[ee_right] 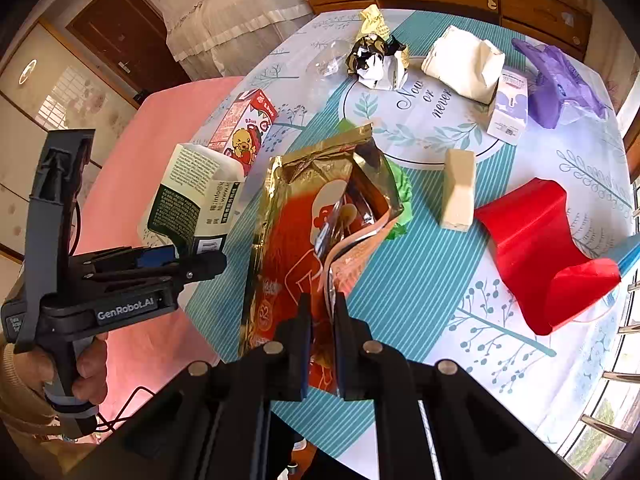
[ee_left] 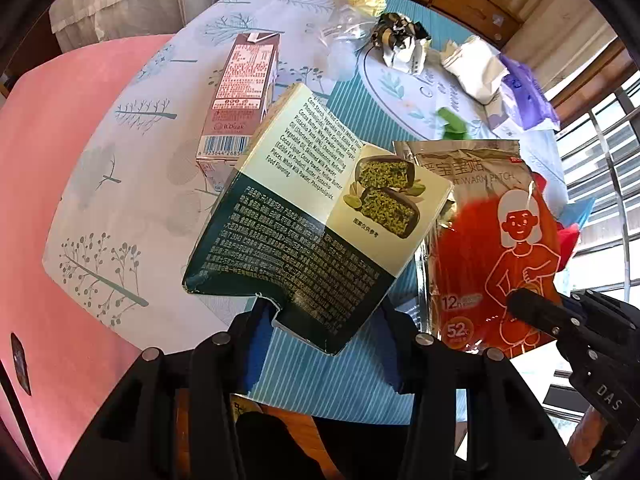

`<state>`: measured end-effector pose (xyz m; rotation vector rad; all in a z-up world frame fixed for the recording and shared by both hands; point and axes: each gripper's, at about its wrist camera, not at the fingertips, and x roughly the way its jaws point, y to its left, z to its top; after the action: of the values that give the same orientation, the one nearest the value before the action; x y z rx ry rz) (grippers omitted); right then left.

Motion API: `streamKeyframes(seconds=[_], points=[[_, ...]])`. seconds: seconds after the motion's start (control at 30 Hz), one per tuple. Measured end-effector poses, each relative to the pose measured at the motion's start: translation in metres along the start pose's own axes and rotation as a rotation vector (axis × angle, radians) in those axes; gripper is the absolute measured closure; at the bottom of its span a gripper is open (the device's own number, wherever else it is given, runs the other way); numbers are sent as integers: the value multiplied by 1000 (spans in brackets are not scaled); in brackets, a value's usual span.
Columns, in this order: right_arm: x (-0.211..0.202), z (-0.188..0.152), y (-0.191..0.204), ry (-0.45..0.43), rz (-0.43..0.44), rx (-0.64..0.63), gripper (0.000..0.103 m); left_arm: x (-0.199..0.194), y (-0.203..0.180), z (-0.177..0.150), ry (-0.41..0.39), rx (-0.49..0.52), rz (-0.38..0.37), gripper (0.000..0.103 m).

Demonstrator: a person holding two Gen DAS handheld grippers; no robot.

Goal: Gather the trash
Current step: 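Carry both items over the bin and open both tools to drop them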

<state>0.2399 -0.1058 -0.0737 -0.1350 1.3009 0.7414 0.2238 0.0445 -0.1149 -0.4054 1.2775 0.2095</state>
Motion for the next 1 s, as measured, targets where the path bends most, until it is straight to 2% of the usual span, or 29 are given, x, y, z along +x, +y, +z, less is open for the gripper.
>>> streamKeyframes(seconds=[0.17,0.33,0.57,0.7,0.87,1.0], points=[[-22,-14,12,-68,-45,29,94,-38,-7,-17,-36,75,-64,62],[-40,-34,41,-128,-96,61,94,-66,-7,-31,-53,215,-123,63],[-45,-70,84,-178,-184,144,94,-75,-6,-50,-47,392,-151,63],[-49,-94,111,-202,-226,146,95,-87,-2,-73,-70,481,-176,63],[-50,-137,130,-209,-270,208,95,-87,12,-112,-15,556,-212,63],[-37,-179,140,-176,-292,287,95,-77,23,-149,57,599,-237,63]])
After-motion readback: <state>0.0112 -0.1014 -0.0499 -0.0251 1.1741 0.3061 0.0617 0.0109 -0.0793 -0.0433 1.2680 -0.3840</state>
